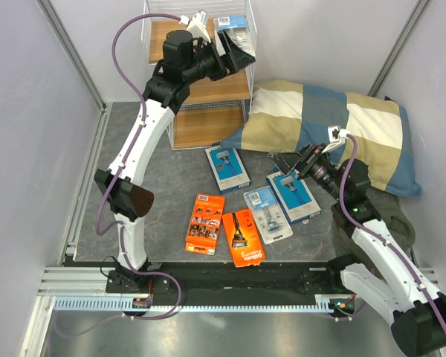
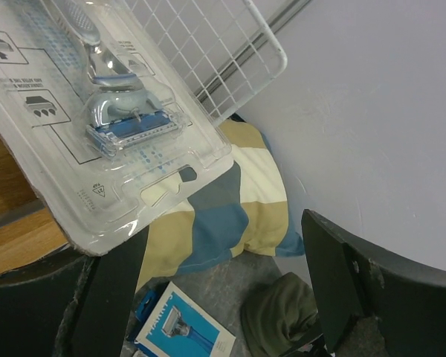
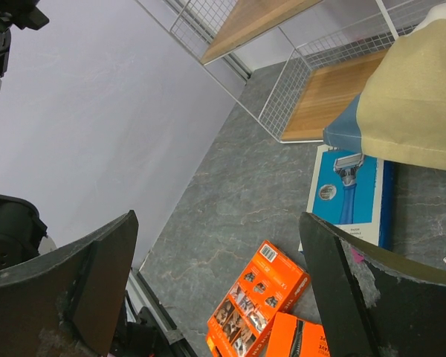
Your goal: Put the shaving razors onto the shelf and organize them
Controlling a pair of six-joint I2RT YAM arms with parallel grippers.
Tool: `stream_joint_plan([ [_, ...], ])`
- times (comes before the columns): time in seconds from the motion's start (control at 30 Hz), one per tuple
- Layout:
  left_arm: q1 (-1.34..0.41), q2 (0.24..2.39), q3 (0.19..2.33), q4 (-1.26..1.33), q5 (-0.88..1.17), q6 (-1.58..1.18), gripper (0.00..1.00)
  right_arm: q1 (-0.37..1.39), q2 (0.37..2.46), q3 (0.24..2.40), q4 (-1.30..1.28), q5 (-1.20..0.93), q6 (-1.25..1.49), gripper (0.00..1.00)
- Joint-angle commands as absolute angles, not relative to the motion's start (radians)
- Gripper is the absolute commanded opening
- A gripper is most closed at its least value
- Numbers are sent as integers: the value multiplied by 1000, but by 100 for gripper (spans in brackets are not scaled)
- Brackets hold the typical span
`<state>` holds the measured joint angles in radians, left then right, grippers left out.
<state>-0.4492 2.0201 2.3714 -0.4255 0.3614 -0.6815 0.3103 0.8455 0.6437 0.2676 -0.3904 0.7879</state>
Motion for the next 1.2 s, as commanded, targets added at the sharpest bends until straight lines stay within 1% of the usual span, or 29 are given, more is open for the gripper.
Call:
stream_joint_plan([
  [0.0,-436,2026,2413,-420,396,-718,90,311,825,638,276,-390,779,98],
  [0.13,-436,2010,2399,-420,387,-695,92,311,819,634,276,-390,779,98],
  [0.4,-433,1974,2335,-419,397,-677,100,311,815,627,282,-393,787,98],
  [0.67,-434,1928,2260,-405,420,-667,100,311,811,620,288,-393,790,98],
  [0.97,-452,1714,1948,-304,407,-598,100,310,825,617,295,-391,787,98],
  [1.17,-460,1580,1663,-291,364,-542,100,311,841,611,298,-394,782,98],
])
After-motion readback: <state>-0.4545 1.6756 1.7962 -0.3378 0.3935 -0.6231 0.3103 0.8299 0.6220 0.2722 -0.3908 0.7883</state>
